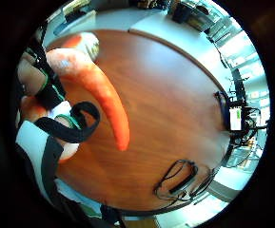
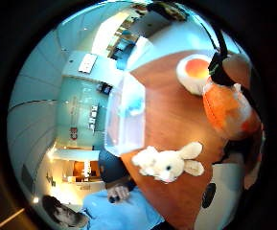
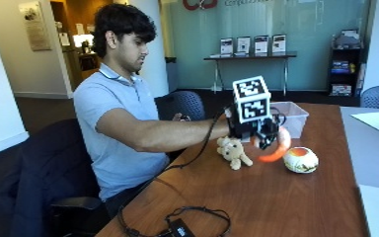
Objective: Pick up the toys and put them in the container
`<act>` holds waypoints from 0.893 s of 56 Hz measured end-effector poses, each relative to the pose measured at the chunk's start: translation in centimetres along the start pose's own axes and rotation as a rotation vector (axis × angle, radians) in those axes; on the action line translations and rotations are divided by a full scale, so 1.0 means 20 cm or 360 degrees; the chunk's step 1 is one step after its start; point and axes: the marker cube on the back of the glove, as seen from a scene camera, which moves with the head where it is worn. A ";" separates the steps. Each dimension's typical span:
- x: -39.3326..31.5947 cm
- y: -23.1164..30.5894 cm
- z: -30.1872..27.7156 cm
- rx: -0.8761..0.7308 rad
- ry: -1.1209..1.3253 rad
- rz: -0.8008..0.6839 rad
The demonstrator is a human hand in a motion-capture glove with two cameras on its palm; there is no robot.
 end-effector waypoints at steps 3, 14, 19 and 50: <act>-0.10 -0.05 -0.11 0.0075 -0.0025 -0.0047; -0.69 -0.22 -0.40 0.0183 -0.0259 -0.0376; -0.96 -0.26 -0.39 0.0076 -0.0435 -0.0515; -1.09 -0.37 -0.05 -0.0424 -0.0174 -0.0414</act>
